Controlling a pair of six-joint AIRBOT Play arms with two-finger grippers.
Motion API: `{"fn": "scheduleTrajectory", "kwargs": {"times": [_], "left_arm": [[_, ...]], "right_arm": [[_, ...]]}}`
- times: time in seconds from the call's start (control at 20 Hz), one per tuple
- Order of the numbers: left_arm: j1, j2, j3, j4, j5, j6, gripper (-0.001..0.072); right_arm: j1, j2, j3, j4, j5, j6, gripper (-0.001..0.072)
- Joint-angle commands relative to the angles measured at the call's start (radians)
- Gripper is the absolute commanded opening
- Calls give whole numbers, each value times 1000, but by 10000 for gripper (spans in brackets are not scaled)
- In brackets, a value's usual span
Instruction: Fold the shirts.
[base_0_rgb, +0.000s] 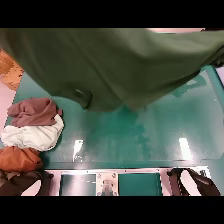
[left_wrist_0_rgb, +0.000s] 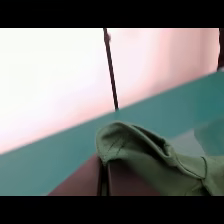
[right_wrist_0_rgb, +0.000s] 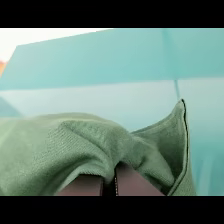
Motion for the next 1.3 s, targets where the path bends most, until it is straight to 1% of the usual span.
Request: {"fn": "scheduleTrajectory", "kwargs": {"times": [0.0, 0.1, 0.15, 0.2, 0.25, 0.35, 0.4, 0.45, 0.5, 0.55, 0.6, 0.65, 0.7, 0.75, 0.85, 0.95, 1.05, 1.15, 1.25], "left_arm": [[0, 8, -162, -77, -162, -26, 21], [0, 8, -369, -176, -187, -25, 22], [0, 8, -502, -236, -159, -22, 21], [0, 8, -635, -292, -104, -19, 21], [-2, 8, -771, -340, -20, -3, 22], [-4, 4, -1028, -394, 214, 55, 21], [-4, -6, -1120, -405, 319, 63, 21], [-4, -15, -1177, -410, 381, 64, 21], [-4, -27, -1213, -418, 420, 64, 21], [-4, -40, -1225, -433, 428, 65, 21], [-4, -53, -1225, -436, 428, 66, 21], [-4, -65, -1225, -435, 429, 66, 21], [-4, -77, -1225, -436, 429, 74, 21], [-4, -89, -1225, -436, 427, 90, 22], [-4, -113, -1225, -435, 425, 92, 21], [-4, -135, -1225, -435, 411, 95, 22], [-4, -152, -1225, -435, 401, 116, 22], [-4, -162, -1225, -436, 396, 138, 22], [-4, -170, -1225, -435, 398, 144, 22]], "right_arm": [[-3, 11, -151, -4, 17, -4, 23], [-3, 8, -329, -3, -41, -28, 23], [-2, 3, -423, 0, -85, -43, 23], [-1, -12, -524, 5, -141, -47, 23], [5, -33, -607, 5, -194, -53, 23], [16, -113, -725, 22, -293, -93, 23], [16, -166, -748, 23, -332, -98, 23], [15, -219, -748, 23, -354, -98, 23], [15, -270, -740, 23, -373, -98, 23], [15, -311, -726, 23, -384, -98, 30], [15, -348, -703, 23, -383, -98, 126], [14, -367, -676, 18, -375, -98, 291], [3, -368, -645, -1, -354, -94, 350], [-19, -363, -602, -19, -309, -76, 349], [-90, -339, -500, -44, -166, -18, 350], [-137, -282, -476, -50, -61, 33, 349], [-129, -192, -535, -91, -32, 98, 359], [-84, -84, -668, -90, -31, 143, 429], [2, 15, -843, -80, -45, 198, 447]]}}
